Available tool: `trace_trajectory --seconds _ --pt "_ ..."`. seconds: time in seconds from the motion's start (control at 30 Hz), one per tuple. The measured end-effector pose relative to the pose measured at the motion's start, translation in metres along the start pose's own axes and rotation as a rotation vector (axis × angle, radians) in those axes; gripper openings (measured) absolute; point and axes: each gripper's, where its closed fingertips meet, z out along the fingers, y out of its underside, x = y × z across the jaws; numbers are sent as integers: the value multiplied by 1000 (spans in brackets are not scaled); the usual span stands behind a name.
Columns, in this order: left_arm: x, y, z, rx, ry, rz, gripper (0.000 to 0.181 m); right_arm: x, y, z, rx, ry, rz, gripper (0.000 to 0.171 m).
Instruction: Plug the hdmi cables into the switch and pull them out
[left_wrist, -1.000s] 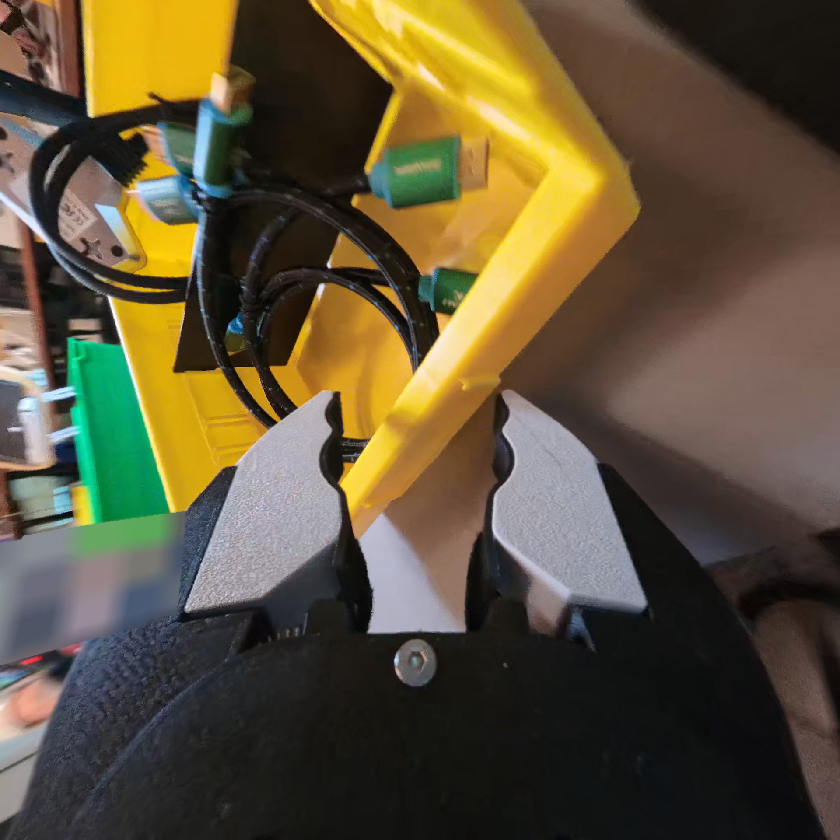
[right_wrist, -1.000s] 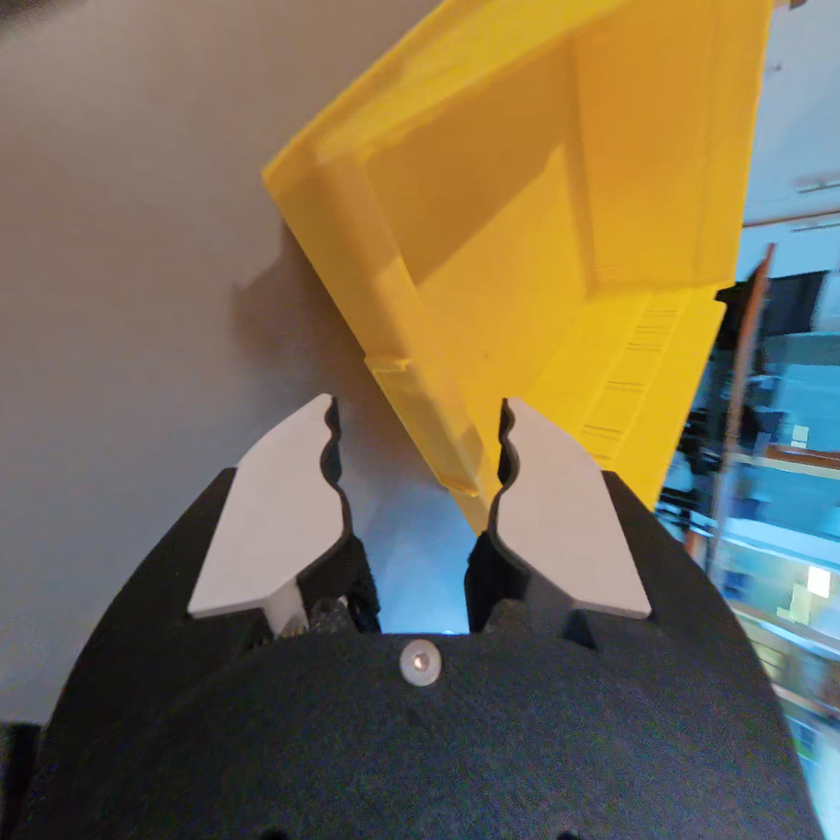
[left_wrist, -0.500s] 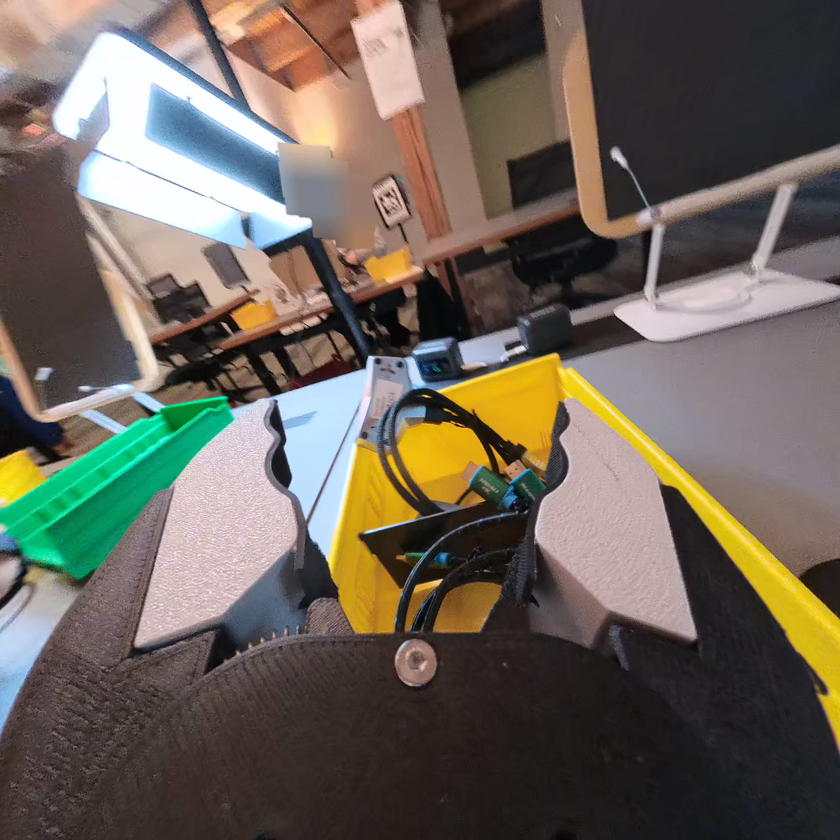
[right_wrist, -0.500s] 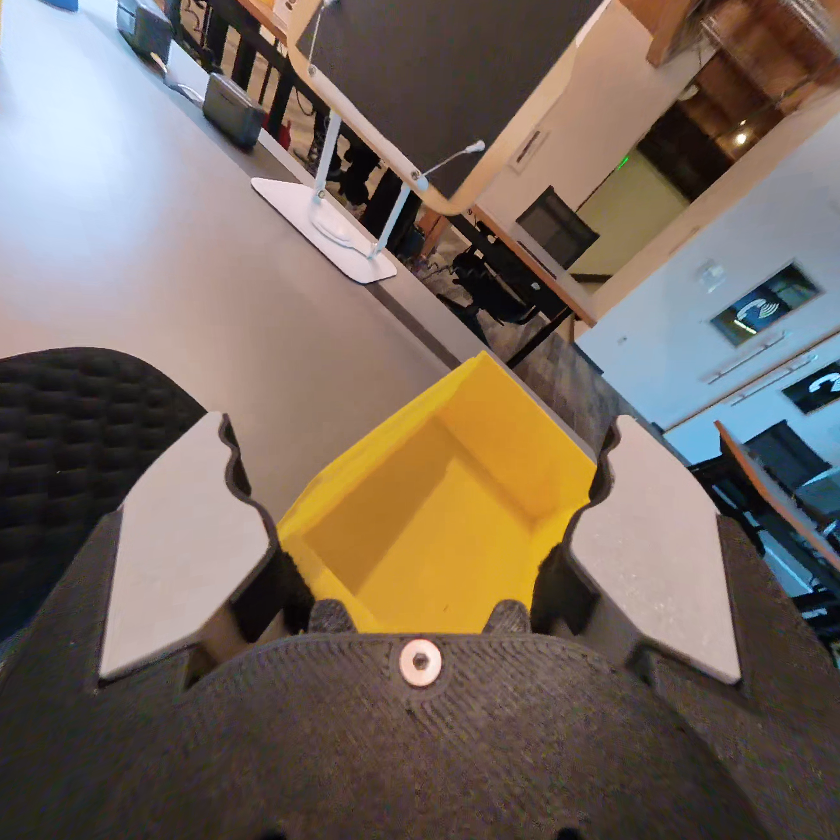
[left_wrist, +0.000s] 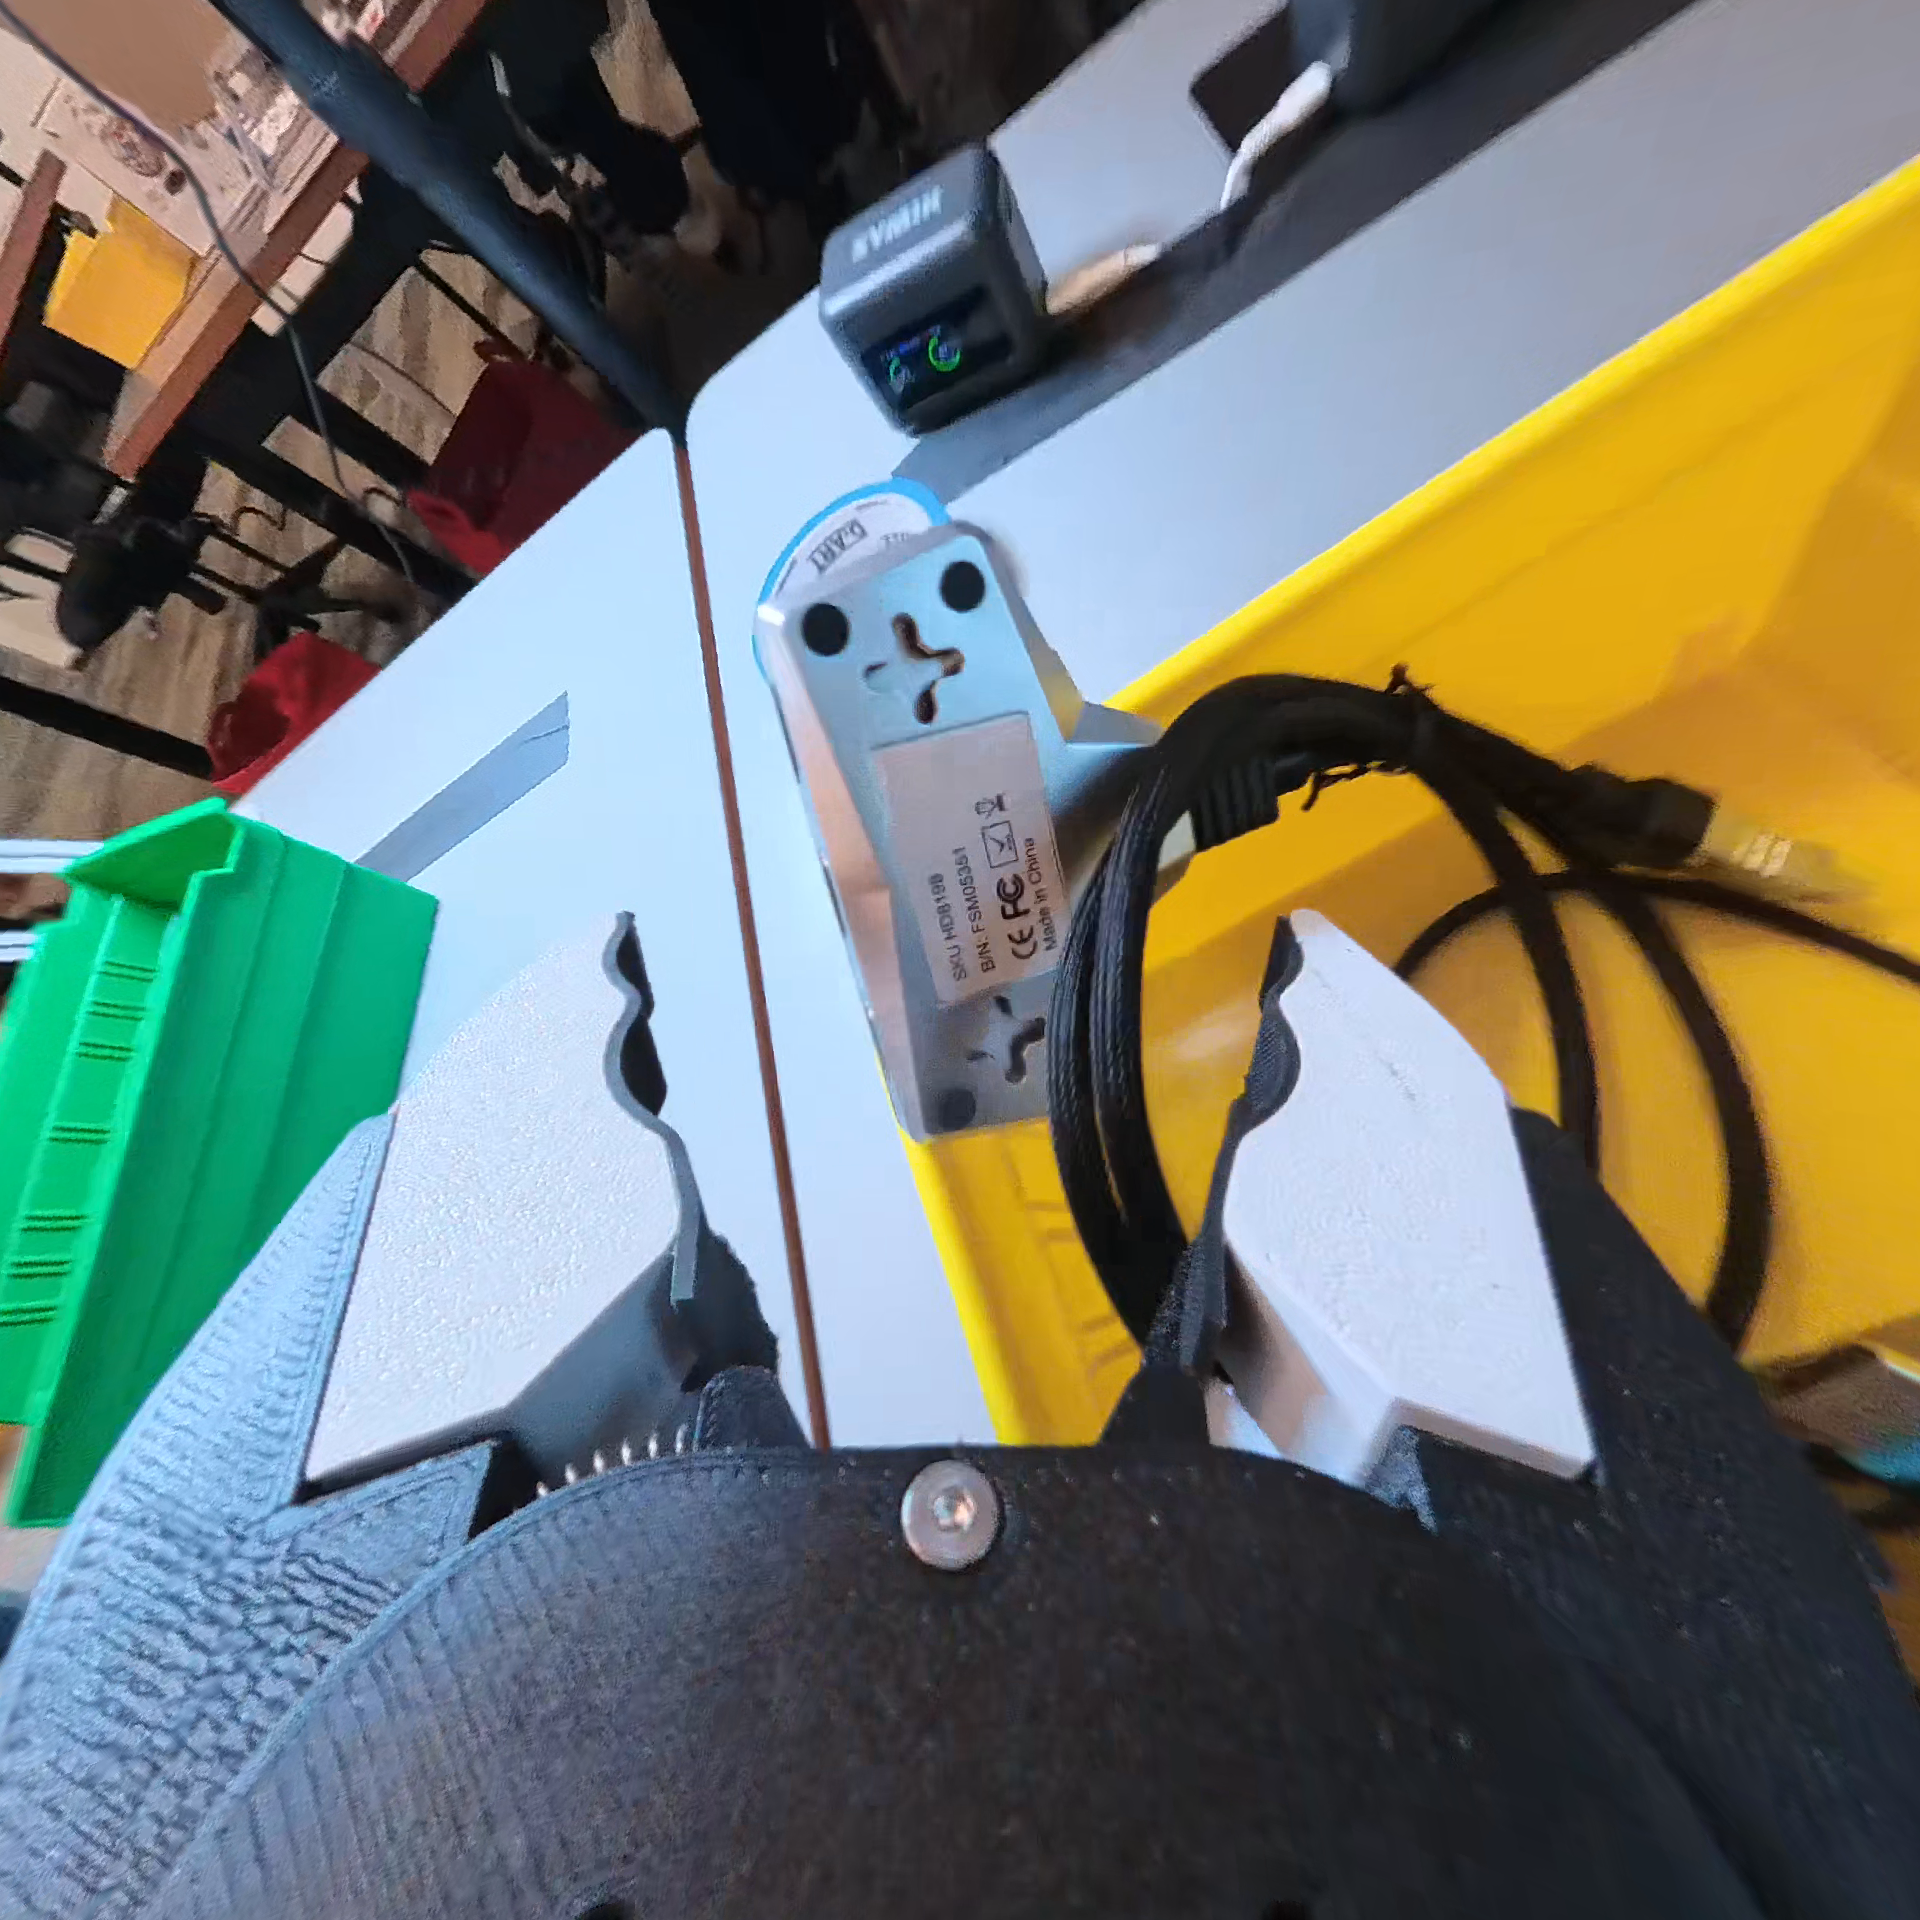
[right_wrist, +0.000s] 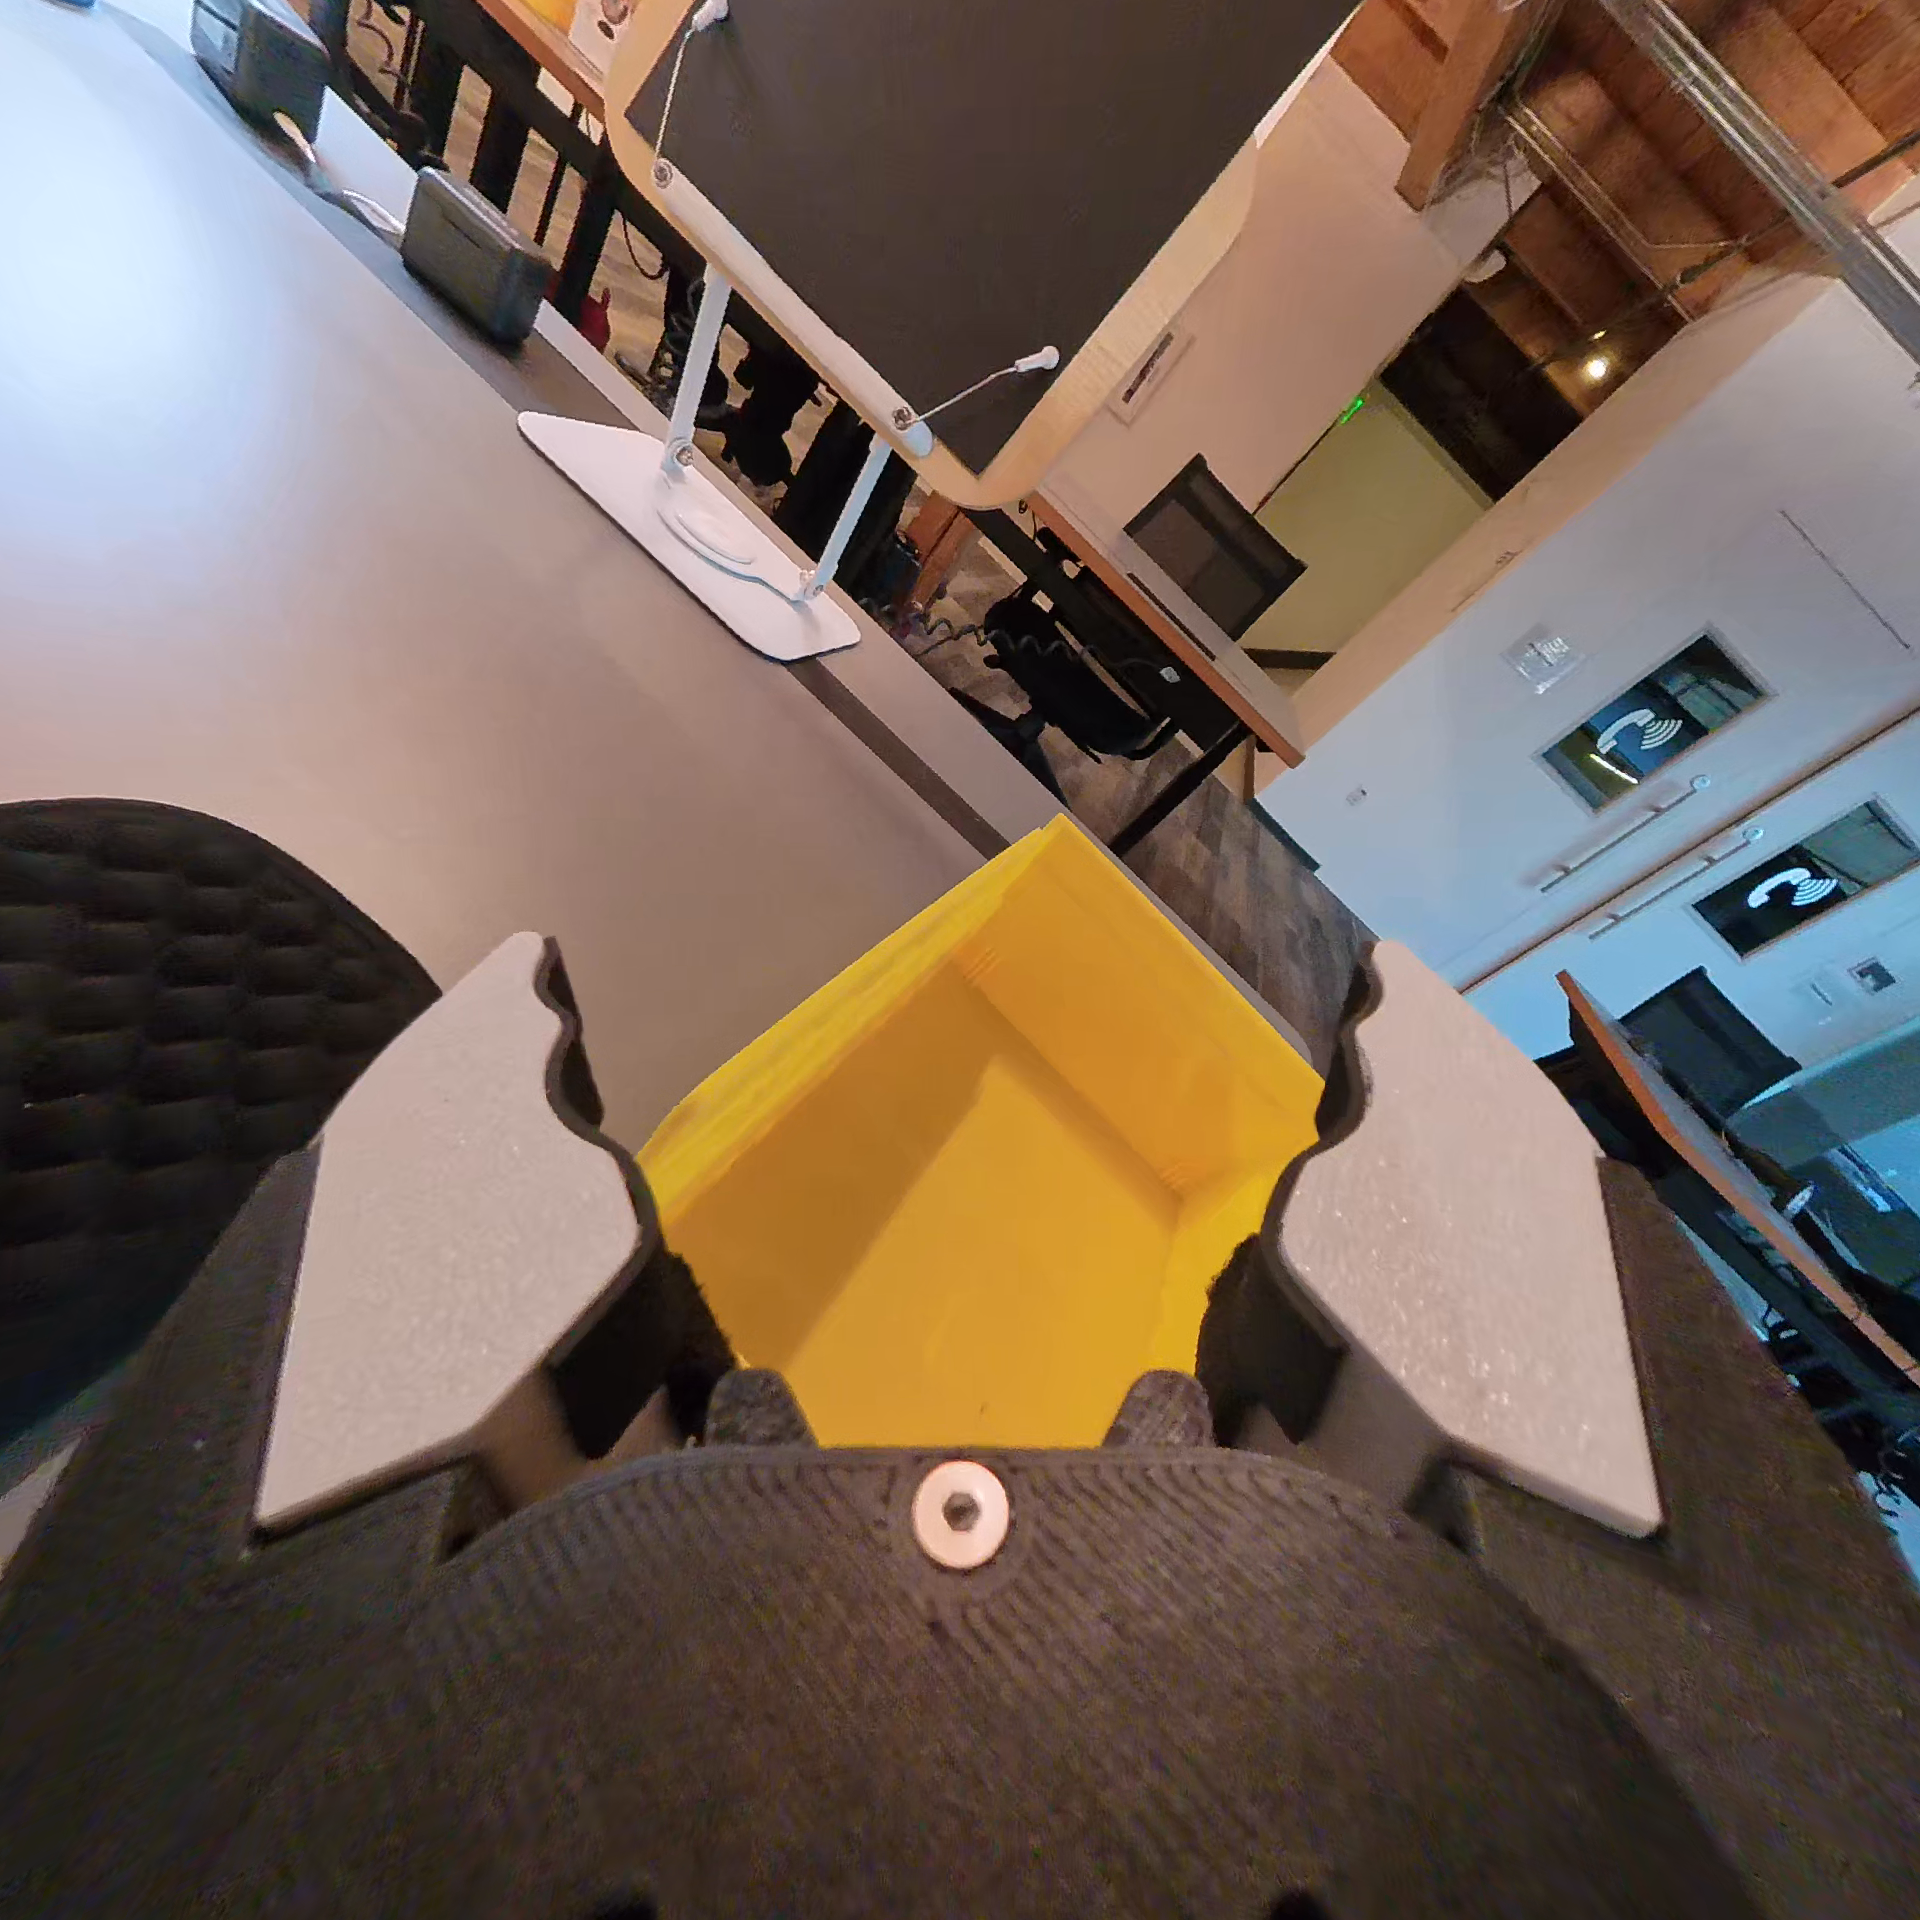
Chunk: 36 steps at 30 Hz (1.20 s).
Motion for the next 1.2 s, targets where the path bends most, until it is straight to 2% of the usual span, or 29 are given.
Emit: trace_trajectory --seconds 0.13,0.2,0.27,0.37,0.47,0.53,0.6,0.93,1.07,1.2 --pt "4 5 17 -51 -69 155 109 5 -2 -3 11 18 2 133" --pt "5 9 23 -79 -86 205 99 7 -4 -4 18 26 -3 131" --pt "11 10 26 -85 -65 251 79 8 -6 -4 25 35 -6 130" --pt "10 7 24 -92 -124 293 74 8 -5 -6 25 45 -7 128" --pt "8 -5 14 -29 -179 319 73 8 -2 -7 14 48 -6 127" --pt "4 -17 2 37 -230 320 77 8 0 -8 5 52 -8 126" --pt "0 -30 -14 108 -276 307 72 9 0 -9 6 55 -8 125" --pt "-27 -95 -106 382 -466 209 69 1 -8 -2 24 33 -26 124" --pt "-15 -128 -143 499 -478 186 65 -9 -32 1 135 5 24 122" --pt "20 -164 -171 594 -461 233 64 -25 -66 6 262 -51 61 121"
